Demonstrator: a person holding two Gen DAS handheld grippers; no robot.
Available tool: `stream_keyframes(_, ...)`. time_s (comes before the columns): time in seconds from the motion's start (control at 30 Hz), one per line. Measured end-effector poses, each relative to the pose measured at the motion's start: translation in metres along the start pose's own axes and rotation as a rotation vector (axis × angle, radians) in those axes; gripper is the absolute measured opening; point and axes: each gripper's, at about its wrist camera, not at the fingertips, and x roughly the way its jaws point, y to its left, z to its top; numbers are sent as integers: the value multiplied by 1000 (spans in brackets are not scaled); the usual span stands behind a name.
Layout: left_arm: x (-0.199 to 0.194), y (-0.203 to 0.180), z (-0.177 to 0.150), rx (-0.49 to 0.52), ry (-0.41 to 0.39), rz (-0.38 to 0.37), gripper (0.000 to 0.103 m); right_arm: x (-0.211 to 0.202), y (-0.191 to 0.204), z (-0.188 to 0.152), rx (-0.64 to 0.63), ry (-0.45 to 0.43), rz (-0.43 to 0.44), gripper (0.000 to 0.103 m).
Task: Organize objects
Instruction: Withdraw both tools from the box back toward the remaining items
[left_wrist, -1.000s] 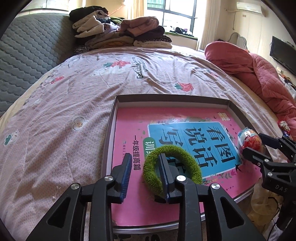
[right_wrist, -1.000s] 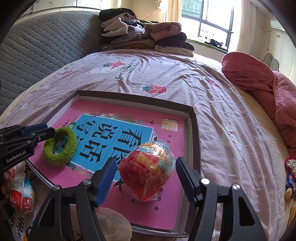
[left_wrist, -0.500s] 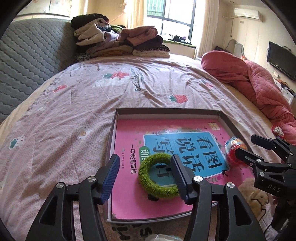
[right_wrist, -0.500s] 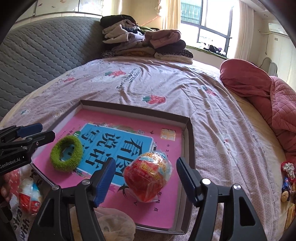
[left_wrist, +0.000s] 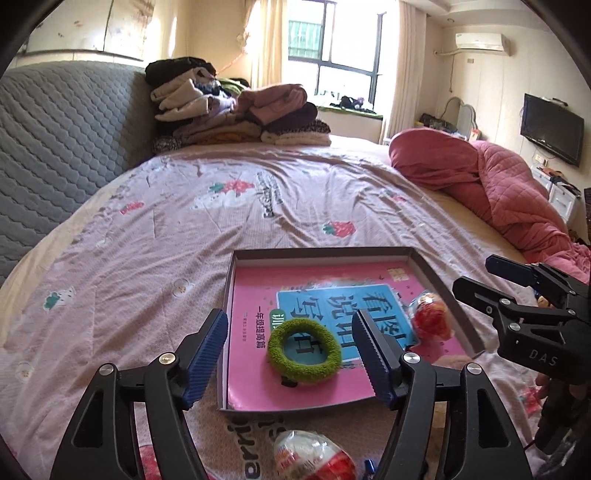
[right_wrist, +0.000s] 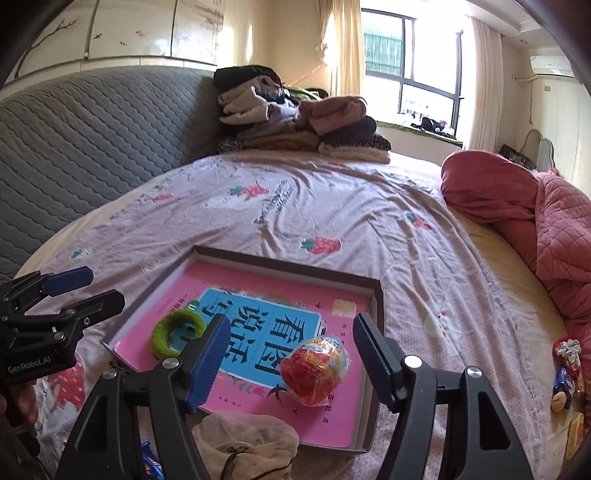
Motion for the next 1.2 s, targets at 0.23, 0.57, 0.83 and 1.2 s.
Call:
stream_keyframes(0.23,-34,-1,-2,-2,-32,-13,73,-25,5,6,11,-47,23,69)
stream_keyframes(0.57,-72,-7,-8,15,-75,-4,74,-57,15,8,15,-101,38,70)
stream_keyframes(0.83,-89,-12,-16,26,-74,3,74,-78,27,3,1,-126,52,71)
stream_keyframes(1.2,-109,-20,-31,46,-81,-2,74,-105,29,-11,0,-150,49,71)
